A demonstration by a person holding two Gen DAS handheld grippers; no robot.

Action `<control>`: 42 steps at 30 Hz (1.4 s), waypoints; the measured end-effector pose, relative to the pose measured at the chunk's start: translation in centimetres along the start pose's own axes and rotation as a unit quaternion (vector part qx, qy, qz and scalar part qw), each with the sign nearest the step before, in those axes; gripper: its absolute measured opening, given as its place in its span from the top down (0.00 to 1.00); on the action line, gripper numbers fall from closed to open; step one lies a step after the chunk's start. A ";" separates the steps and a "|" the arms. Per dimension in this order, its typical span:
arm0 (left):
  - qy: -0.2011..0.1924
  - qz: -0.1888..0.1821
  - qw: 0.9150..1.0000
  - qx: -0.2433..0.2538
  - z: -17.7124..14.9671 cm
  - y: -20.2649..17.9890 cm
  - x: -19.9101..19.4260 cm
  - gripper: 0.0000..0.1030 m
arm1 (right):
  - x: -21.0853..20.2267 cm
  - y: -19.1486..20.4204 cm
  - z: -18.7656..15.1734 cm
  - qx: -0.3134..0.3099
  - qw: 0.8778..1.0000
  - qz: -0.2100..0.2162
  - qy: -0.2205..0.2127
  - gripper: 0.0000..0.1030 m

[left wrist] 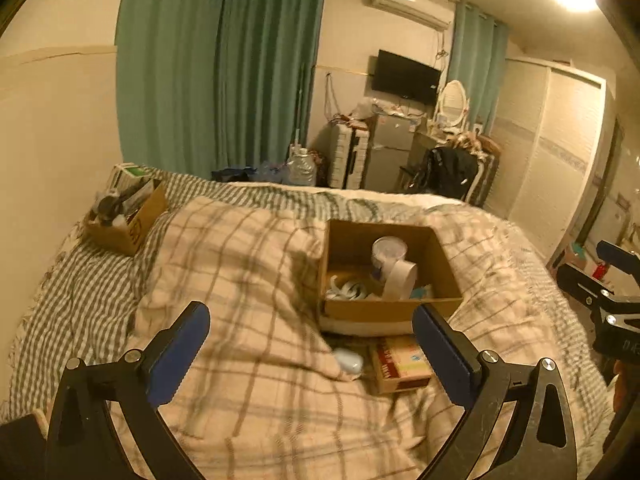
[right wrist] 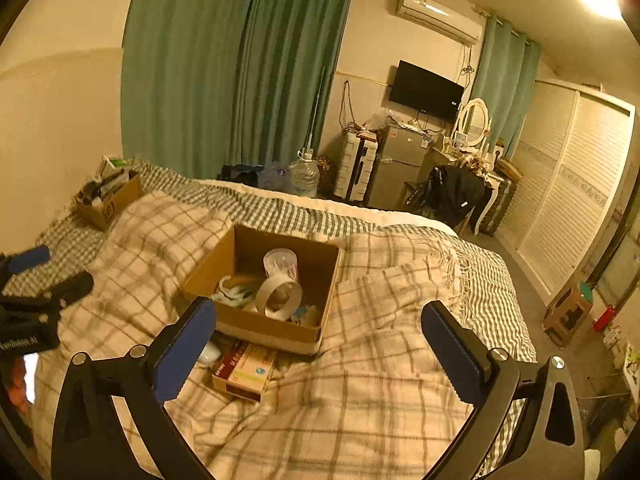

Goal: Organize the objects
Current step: 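Grasp the red-and-white medicine box with the right tool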

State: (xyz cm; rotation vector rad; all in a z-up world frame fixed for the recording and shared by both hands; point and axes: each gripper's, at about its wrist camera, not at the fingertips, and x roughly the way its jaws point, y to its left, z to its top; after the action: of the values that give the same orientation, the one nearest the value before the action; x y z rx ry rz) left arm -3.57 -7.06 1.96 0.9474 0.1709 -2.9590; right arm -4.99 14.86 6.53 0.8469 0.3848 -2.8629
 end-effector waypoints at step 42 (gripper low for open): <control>0.122 0.033 0.990 0.060 -8.1 -2.8 9.7 0.00 | 13.2 4.6 -11.2 -0.032 0.985 0.047 0.162 0.25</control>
State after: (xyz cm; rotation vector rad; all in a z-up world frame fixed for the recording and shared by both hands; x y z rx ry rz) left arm -7.00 -3.29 -9.92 1.3037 -0.0354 -2.8108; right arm -9.31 12.85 -10.69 1.2849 0.4546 -2.6128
